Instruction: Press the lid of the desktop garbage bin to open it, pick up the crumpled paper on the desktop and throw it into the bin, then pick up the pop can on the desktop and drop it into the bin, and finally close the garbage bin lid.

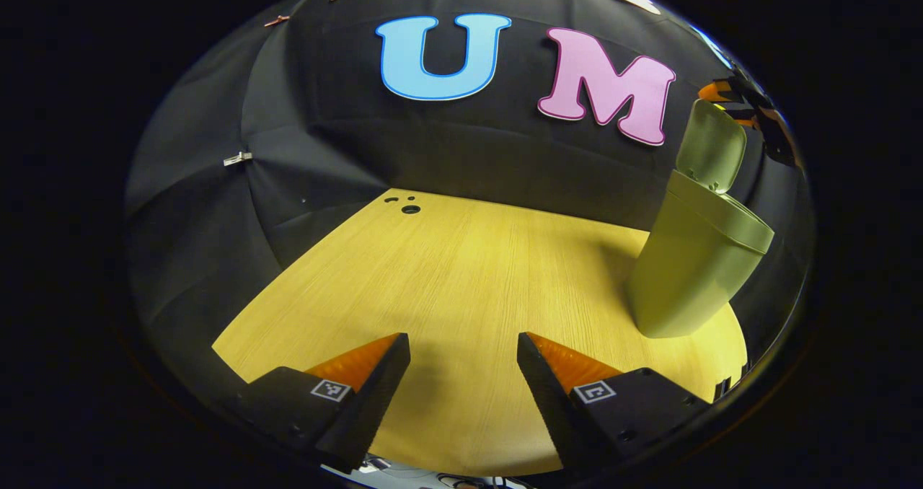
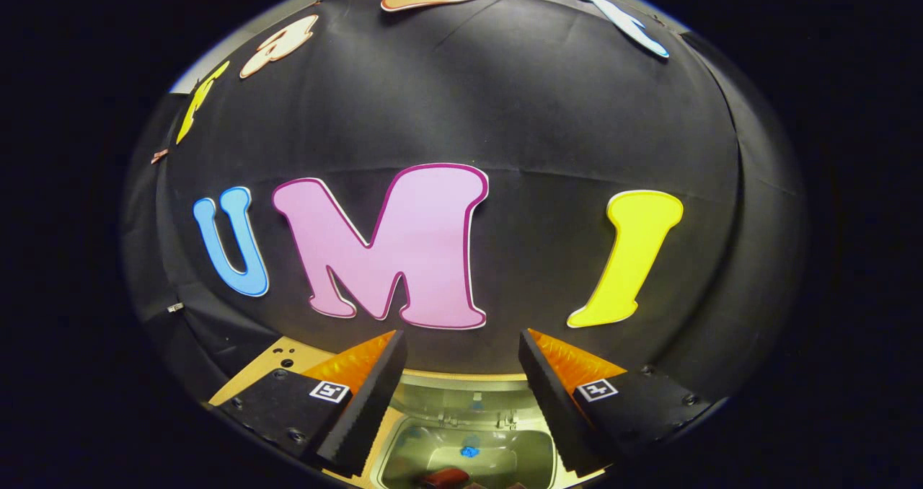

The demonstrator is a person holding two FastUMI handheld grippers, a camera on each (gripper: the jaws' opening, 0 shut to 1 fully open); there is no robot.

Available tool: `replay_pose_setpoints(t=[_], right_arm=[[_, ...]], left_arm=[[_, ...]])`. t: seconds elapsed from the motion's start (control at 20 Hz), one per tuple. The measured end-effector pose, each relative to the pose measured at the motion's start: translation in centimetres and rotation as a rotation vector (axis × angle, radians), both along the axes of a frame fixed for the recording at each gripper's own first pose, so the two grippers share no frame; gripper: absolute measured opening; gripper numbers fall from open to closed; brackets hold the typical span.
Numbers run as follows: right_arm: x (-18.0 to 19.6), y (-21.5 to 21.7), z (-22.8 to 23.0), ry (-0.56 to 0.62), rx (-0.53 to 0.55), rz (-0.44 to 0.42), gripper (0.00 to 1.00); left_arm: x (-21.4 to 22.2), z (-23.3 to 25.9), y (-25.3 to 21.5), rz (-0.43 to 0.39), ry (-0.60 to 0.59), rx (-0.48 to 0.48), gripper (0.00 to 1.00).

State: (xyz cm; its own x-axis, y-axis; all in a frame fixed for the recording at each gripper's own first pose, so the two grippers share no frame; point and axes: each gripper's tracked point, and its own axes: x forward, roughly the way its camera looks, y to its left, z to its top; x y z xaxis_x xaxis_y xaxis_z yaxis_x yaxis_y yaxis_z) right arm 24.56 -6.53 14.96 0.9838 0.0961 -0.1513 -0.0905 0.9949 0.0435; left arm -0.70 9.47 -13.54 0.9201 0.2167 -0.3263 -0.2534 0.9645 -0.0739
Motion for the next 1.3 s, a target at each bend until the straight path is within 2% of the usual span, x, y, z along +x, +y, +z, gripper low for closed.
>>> replay_pose_setpoints(t=[0.25, 0.5, 0.65, 0.8, 1.1, 1.3], right_arm=[[-4.6, -0.1, -2.2, 0.001, 0.015, 0.004, 0.98], [-8.9, -0.8, -6.2, 0.009, -0.016, -0.01, 0.98], [-10.7, -1.0, -8.8, 0.044, 0.019, -0.015, 0.98], [-11.7, -1.6, -11.5, 0.076, 0.019, -0.025, 0.98], [-12.6, -1.8, -15.4, 0.136, 0.001, -0.03, 0.98], [-12.8, -1.5, -17.1, 0.167, -0.005, -0.036, 1.0]], left_arm=[[0.3, -0.7, -1.4, -0.053, 0.006, 0.013, 0.96], [0.3, -1.4, -3.0, -0.099, 0.017, 0.024, 0.96], [0.2, -2.3, -3.6, -0.125, 0.045, 0.049, 0.96], [0.4, -2.0, -3.6, -0.121, 0.039, 0.078, 0.96], [0.8, -2.6, -4.1, -0.107, 0.048, 0.013, 0.96], [0.5, -2.5, -4.2, -0.108, 0.061, 0.024, 0.96]])
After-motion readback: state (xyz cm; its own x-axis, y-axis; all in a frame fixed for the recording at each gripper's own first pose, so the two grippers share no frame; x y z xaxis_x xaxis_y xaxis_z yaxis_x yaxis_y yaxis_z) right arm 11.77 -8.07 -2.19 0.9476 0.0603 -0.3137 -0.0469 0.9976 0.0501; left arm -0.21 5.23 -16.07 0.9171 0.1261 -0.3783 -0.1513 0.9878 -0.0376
